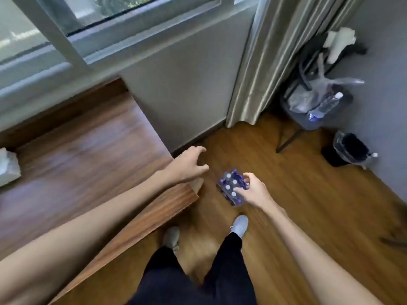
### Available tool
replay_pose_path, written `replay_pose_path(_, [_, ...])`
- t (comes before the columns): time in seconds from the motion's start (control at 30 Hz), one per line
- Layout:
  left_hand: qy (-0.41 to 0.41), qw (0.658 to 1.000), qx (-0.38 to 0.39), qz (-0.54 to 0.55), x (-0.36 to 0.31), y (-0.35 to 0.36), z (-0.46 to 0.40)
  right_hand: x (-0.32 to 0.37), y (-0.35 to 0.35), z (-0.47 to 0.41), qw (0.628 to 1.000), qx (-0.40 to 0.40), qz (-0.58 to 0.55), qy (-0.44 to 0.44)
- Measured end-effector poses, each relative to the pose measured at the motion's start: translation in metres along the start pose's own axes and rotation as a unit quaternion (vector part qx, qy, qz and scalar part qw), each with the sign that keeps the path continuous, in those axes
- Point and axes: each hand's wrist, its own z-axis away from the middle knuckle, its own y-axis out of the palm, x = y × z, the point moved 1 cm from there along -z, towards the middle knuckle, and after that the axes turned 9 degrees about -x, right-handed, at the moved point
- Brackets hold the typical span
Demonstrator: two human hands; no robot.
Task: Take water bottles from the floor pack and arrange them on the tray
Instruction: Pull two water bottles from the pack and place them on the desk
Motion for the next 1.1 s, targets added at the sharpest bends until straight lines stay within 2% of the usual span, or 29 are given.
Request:
replay_pose_path(0.27, [-0.109,0.993,0.049,0.014,-0.043,0.113,-0.057,-0.092,-0.017,-0.059,0.993,0.045,-0.046,0.095])
replay_pose_path(0.4, [-0.183,0.978,0.102,0.007,-0.031,0.19,-0.098,-0.143,0.012,-0.104,0.985,0.095,-0.025,0.141])
replay_pose_path(0.57, [-0.232,0.962,0.143,-0.014,0.007,0.28,-0.15,-0.204,0.07,-0.164,0.975,0.125,-0.029,0.179])
replay_pose_path(0.8, [-0.257,0.949,0.175,-0.052,0.076,0.4,-0.207,-0.286,0.164,-0.255,0.97,0.149,0.003,0.192])
replay_pose_path(1.1, [-0.244,0.949,0.186,-0.07,0.142,0.546,-0.268,-0.354,0.255,-0.352,0.981,0.091,0.051,0.162])
